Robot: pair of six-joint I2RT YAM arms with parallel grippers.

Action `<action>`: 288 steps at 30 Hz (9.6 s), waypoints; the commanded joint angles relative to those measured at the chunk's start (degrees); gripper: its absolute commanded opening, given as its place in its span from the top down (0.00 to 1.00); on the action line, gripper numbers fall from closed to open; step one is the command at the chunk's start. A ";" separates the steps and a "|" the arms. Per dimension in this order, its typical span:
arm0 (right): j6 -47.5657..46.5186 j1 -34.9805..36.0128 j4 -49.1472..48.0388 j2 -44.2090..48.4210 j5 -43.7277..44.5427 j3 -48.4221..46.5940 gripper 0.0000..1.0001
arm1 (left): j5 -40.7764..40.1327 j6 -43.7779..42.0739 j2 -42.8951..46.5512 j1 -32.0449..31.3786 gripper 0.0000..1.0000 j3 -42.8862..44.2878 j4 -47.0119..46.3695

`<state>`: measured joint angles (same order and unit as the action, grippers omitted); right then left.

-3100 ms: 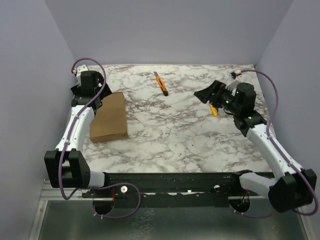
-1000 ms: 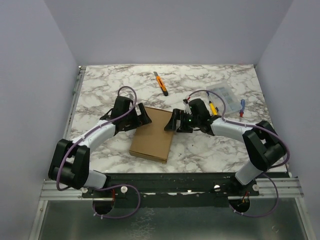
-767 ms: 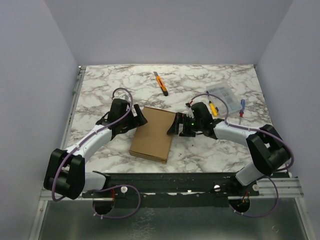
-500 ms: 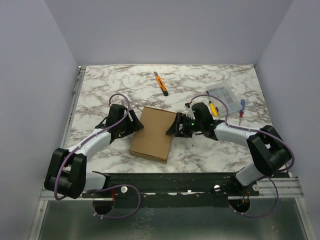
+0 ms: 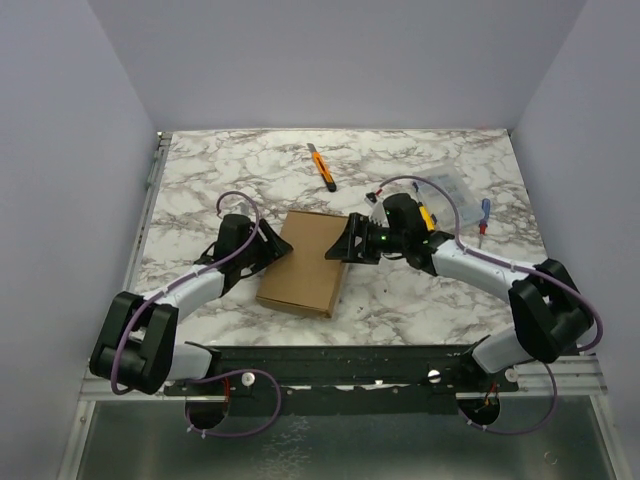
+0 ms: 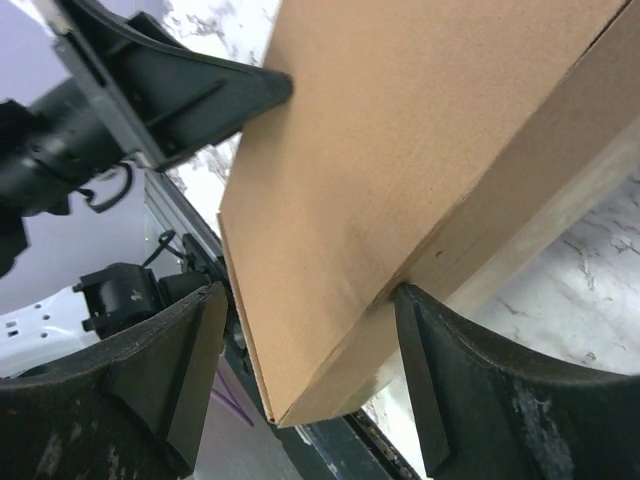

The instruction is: Unpack the express box

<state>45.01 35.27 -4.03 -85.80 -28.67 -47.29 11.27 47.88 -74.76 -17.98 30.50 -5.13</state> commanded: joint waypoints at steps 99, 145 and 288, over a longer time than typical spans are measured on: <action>-18.58 2.88 21.77 15.93 43.77 -7.38 0.00 | -30.69 -22.39 -8.99 -24.92 0.09 42.47 36.75; -38.65 -8.28 21.41 -54.77 25.84 -72.69 0.04 | -40.82 -28.04 6.94 -24.16 0.01 50.82 36.22; -31.22 -5.65 19.00 48.04 23.87 0.87 0.78 | -11.41 19.77 -14.70 -32.39 0.95 37.52 -28.47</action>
<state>10.76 29.52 13.45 -39.03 -6.15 -46.46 0.34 66.00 -88.60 -50.02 64.82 -30.50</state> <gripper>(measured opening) 0.289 0.192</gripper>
